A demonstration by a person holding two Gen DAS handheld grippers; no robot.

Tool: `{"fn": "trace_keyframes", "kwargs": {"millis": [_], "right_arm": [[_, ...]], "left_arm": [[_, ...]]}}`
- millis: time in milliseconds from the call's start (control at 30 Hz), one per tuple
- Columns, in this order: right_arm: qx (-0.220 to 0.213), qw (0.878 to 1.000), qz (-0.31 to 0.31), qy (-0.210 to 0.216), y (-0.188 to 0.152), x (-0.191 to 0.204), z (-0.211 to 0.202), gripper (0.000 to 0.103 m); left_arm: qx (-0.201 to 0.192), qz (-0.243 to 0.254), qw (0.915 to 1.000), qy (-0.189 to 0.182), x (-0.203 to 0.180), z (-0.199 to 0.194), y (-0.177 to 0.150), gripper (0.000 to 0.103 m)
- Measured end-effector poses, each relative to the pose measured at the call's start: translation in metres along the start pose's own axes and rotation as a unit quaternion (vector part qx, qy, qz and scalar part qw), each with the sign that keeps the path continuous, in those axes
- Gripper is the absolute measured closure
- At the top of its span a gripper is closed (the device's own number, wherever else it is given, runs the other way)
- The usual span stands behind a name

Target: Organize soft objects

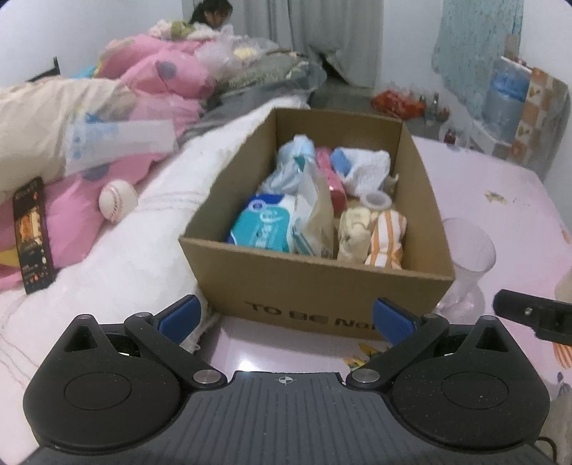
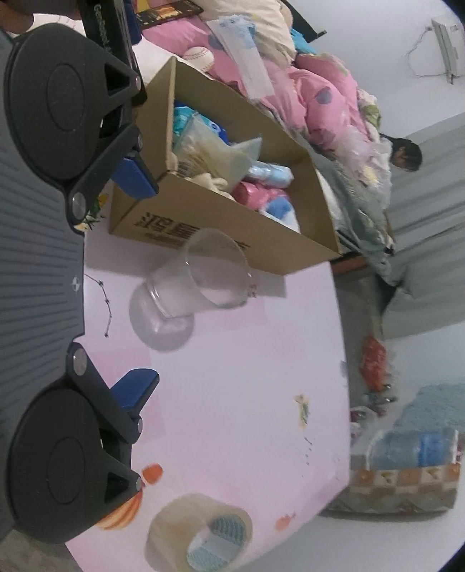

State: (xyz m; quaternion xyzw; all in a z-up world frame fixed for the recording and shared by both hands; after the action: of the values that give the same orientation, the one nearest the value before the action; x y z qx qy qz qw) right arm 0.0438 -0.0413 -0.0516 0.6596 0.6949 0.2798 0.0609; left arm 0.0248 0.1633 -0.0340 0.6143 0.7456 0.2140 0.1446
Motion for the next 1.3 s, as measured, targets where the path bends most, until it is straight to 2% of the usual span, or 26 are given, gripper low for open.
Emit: {"fn": "trace_keyframes", "kwargs": {"millis": [200, 433, 1067, 1300], "right_arm": [[0.028, 0.999, -0.032, 0.007, 0.000, 0.019, 0.012, 0.056], [0.031, 0.997, -0.063, 0.007, -0.003, 0.041, 0.015, 0.055], [0.039, 0.997, -0.066, -0.013, 0.003, 0.053, 0.025, 0.055], [0.052, 0.997, -0.060, -0.015, 0.001, 0.055, 0.031, 0.055]], "left_arm": [[0.017, 0.002, 0.9999, 0.001, 0.003, 0.008, -0.001, 0.000], [0.024, 0.016, 0.9995, 0.016, 0.008, 0.009, 0.001, 0.000], [0.038, 0.003, 0.9993, 0.003, 0.029, 0.021, 0.003, 0.000], [0.039, 0.003, 0.9991, 0.013, 0.033, 0.023, 0.004, 0.000]]}}
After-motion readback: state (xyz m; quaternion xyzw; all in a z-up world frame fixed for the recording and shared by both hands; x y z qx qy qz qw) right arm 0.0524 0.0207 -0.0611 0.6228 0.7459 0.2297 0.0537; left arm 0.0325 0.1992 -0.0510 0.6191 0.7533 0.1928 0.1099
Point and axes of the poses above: each gripper's, at about its wrist camera, not at the fingertips, and z roughly the way its jaws point, x to its left, y to its top, the point moved 10 cm from there along z, roughly the way its jaws point, and after that the axes turned 14 degrees about x, right-handed, at the moved point
